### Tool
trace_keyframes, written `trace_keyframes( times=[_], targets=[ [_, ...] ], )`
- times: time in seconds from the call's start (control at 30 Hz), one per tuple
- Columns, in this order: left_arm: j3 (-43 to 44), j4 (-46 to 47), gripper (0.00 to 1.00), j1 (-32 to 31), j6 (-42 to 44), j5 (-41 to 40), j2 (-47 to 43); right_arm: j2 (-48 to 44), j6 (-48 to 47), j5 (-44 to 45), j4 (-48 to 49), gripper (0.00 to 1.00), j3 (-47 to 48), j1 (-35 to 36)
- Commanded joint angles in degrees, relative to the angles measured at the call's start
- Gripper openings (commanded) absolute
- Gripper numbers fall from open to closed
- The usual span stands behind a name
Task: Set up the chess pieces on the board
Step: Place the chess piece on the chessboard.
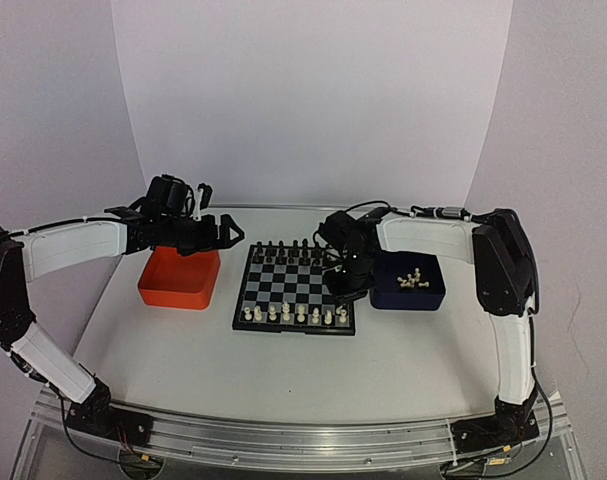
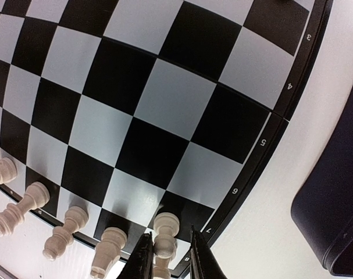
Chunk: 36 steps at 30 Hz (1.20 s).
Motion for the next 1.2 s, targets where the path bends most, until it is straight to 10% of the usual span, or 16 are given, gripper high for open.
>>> trace_keyframes(
  times=[0.0, 0.47, 0.9, 1.17],
  targets=[
    [0.07, 0.12, 1.0, -0.03, 0.6, -0.59, -2.81, -0.25, -0.26, 2.68, -0.56, 0.19, 1.07, 0.33],
    [0.59, -0.27, 1.0, -0.03, 0.68, -0.77, -2.76, -1.9, -0.76, -1.21, -0.56, 0.29, 1.79, 0.38],
    [3.09, 0.59, 1.0, -0.03, 0.78, -1.3, -2.19, -13.45, -2.47, 5.41, -0.53, 0.79, 4.99, -0.25],
    [3.46, 1.59, 1.0, -0.03, 0.77, -4.08, -1.97, -19.87, 4.4, 5.59, -0.83, 0.89, -3.8, -14.23]
  ],
)
